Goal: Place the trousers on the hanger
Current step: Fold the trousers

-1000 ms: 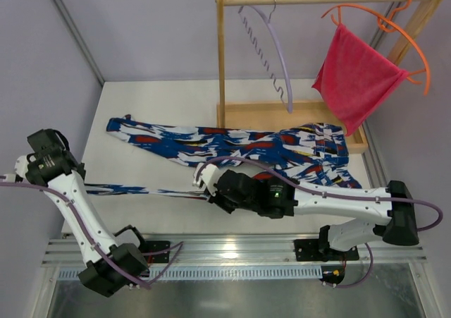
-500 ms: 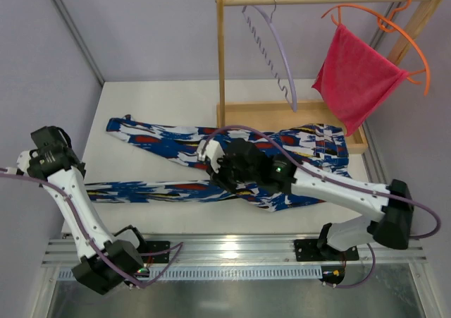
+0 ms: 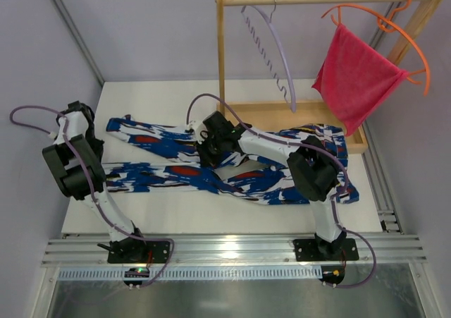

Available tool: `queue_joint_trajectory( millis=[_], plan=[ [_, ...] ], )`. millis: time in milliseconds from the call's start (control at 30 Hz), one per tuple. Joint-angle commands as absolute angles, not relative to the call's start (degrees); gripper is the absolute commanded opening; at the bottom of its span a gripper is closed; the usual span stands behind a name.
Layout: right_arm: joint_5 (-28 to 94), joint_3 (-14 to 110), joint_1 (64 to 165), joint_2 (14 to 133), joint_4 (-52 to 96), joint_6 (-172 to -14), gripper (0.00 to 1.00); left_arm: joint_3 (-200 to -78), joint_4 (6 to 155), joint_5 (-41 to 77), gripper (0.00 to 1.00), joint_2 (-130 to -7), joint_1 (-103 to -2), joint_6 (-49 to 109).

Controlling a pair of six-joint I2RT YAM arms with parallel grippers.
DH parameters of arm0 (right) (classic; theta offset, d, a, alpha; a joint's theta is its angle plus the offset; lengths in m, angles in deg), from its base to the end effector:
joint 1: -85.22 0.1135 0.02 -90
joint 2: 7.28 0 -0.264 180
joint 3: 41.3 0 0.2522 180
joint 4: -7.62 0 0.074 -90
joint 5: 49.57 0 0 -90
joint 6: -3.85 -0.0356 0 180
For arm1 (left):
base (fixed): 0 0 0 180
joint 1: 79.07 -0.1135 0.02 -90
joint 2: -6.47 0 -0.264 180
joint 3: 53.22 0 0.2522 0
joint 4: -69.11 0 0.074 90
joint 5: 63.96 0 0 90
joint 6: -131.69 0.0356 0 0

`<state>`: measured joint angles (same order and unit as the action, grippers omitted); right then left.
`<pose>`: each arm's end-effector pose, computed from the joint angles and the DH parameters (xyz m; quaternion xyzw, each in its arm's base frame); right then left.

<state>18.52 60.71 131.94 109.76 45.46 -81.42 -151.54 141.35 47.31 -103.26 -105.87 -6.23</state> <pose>0.2976 0.3354 0.1979 -0.4585 0.8122 0.2802 0.2273 0.3228 0.1775 0.2056 -0.6036 0.7738 0.1712 0.0873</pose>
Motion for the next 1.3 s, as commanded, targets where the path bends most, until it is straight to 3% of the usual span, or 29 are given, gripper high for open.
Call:
queue_joint_trajectory(
  millis=[0,100,133,167,233,333,500,633,867,933,1067,1133,1267],
  plan=[
    [22.8,65.7,129.3,109.5,50.4,-81.1,0.09,-158.4,135.6,52.8,0.0,-106.1,-106.5,-3.3],
    [25.8,68.5,128.8,112.2,51.4,-81.7,0.17,-160.7,135.8,52.1,0.17,-107.0,-106.3,-2.7],
    [26.0,69.2,128.8,112.5,51.7,-82.1,0.2,-160.9,135.7,52.2,0.27,-106.6,-106.1,-1.8],
    [27.1,70.0,128.8,112.7,51.9,-82.5,0.31,-160.9,135.9,52.8,0.32,-105.0,-105.5,-1.5],
    [28.0,69.9,128.9,111.3,52.1,-84.9,0.39,-159.7,136.0,54.2,0.44,-102.4,-104.3,-0.3],
    [32.7,67.9,129.0,106.2,53.9,-90.6,0.47,-156.9,136.7,59.6,0.5,-96.3,-100.2,-0.4],
    [48.0,55.1,128.9,94.0,56.9,-109.4,0.47,-144.0,134.7,58.6,0.49,-86.8,-97.8,-3.5],
    [53.5,43.4,128.9,81.6,57.9,-128.0,0.47,-133.5,130.0,58.1,0.5,-81.5,-97.9,-3.7],
    [67.7,28.0,128.0,61.5,67.2,-154.0,0.48,-124.4,122.4,44.7,0.55,-85.0,-106.1,-5.3],
    [71.8,25.4,125.0,59.9,68.8,-154.4,0.47,-121.8,117.3,42.6,0.62,-87.1,-107.2,-7.2],
    [72.3,23.2,108.2,61.2,72.1,-155.0,0.46,-121.1,114.9,40.6,0.64,-91.2,-108.2,-9.9],
    [73.1,22.5,105.1,61.1,74.9,-158.3,0.45,-120.4,113.7,40.4,0.64,-92.4,-108.2,-10.0],
    [75.2,17.6,99.7,57.4,77.9,-163.1,0.45,-121.8,114.8,40.6,0.52,-95.1,-108.2,-9.5]
  ],
)
